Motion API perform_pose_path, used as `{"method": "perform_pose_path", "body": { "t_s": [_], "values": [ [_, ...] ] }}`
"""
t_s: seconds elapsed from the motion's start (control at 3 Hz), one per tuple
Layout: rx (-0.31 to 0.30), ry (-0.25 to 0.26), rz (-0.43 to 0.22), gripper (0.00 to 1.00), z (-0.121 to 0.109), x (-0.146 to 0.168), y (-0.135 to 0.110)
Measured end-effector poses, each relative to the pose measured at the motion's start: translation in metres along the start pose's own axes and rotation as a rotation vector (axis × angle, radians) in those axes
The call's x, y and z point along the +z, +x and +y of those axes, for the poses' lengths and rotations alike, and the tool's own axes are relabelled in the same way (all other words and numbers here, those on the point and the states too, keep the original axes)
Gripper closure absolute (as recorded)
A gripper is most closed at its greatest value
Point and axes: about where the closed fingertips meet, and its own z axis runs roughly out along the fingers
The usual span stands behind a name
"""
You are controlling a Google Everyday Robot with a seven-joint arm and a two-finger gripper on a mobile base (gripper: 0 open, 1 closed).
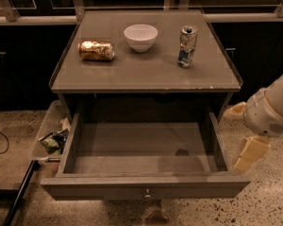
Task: Close top drawer
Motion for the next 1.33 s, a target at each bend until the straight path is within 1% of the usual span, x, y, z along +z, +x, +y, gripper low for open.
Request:
{"method": "perform_pose_path", "body": {
  "t_s": [0.33,0.67,1.0,1.33],
  "values": [
    [0.002,0.012,-0.084,0.40,0.017,0.032,0.029],
    [0.024,0.024,-0.151,0.63,0.033,0.060,0.057],
    [0.055,-0.016,-0.160,0.86,0.046,0.084,0.077],
    [0.055,-0.018,-0.161,1.00,0.046,0.085,0.077]
  ]
}}
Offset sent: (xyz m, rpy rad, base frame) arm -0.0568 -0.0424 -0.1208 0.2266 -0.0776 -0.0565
